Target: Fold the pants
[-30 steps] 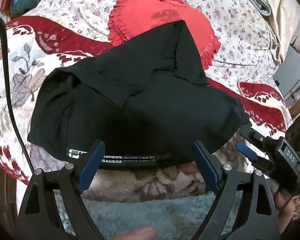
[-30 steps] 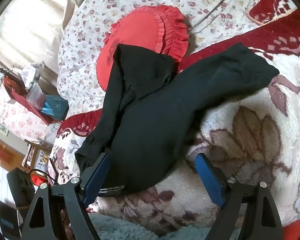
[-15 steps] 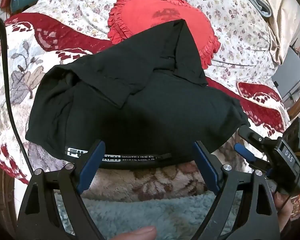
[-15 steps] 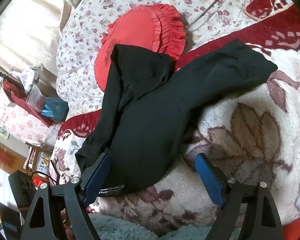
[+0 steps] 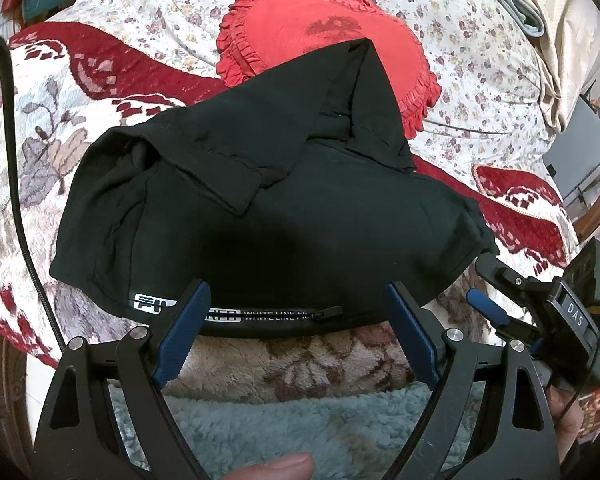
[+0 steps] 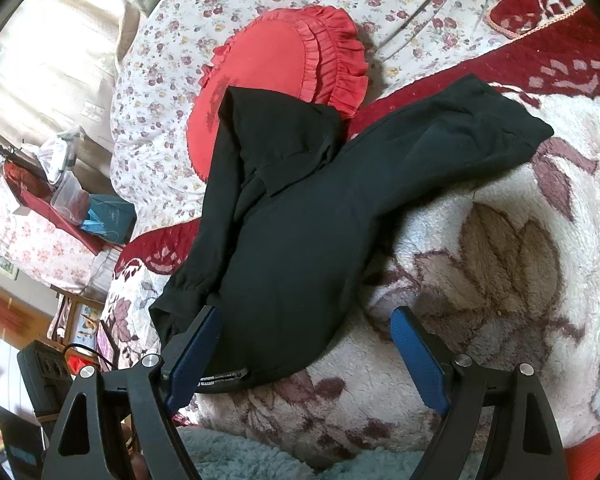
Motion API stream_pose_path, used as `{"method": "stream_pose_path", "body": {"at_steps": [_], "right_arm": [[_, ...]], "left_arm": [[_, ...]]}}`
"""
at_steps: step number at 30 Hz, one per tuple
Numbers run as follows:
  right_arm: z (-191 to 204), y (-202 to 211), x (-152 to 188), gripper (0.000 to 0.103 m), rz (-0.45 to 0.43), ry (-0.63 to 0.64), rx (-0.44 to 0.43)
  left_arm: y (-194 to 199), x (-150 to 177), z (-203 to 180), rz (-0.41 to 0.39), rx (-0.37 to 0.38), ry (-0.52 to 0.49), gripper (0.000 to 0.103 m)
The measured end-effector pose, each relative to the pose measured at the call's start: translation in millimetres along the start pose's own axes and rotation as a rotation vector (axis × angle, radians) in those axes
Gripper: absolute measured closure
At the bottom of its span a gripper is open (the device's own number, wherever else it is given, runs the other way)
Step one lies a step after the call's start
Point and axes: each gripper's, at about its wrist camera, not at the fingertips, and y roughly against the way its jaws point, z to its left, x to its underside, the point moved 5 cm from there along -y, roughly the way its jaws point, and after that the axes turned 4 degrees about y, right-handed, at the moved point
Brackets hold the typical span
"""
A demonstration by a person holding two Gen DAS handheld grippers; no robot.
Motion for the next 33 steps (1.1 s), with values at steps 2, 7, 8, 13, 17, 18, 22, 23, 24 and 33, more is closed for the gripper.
{"method": "stream_pose_path", "body": {"at_steps": [2,7,8,13,17,18,22,23,24,33], "right_arm": [[0.1,0.1,0.5,0.018,0.000,-0.001,0.002],[-0.2,-0.3,0.3,0.018,0.002,-0.002,0.003],[-0.1,-0.4,0.0,0.018,0.002,-0.002,0.003],[-1.3,0.3,0.4,0.018,0.003,-0.007,0.006],[-1.2,0.0,0.0,0.018,0.004,-0.006,0.006],[-1.2,0.1,0.0,0.018,0.004,-0.007,0.006],[-1.1,0.2,-0.1,0.018,0.004,-0.007,0.006],[-1.2,0.2,-0.1,0.018,0.004,-0.007,0.005],[-1.1,0.2,0.0,0.018,0.005,-0.007,0.006],[-1.1,0.6,0.7,0.018,0.005,-0.008,0.005]], "left_arm": [[0.3,0.6,-0.5,-0.001,0.000,-0.001,0.015],[0.1,-0.4,0.3,0.001,0.001,0.001,0.015],[0.0,-0.3,0.3,0.001,0.001,0.001,0.015],[-0.7,-0.3,1.1,0.002,0.002,0.002,0.015],[-0.1,-0.1,1.1,0.002,0.002,0.001,0.015],[-0.9,-0.1,2.3,0.003,0.003,0.003,0.015],[-1.0,-0.2,2.3,0.003,0.003,0.004,0.015],[-0.9,0.5,1.9,0.002,0.003,0.004,0.015],[-1.0,-0.2,2.4,0.002,0.003,0.004,0.015],[3.2,2.6,0.0,-0.001,0.005,-0.003,0.015]]}}
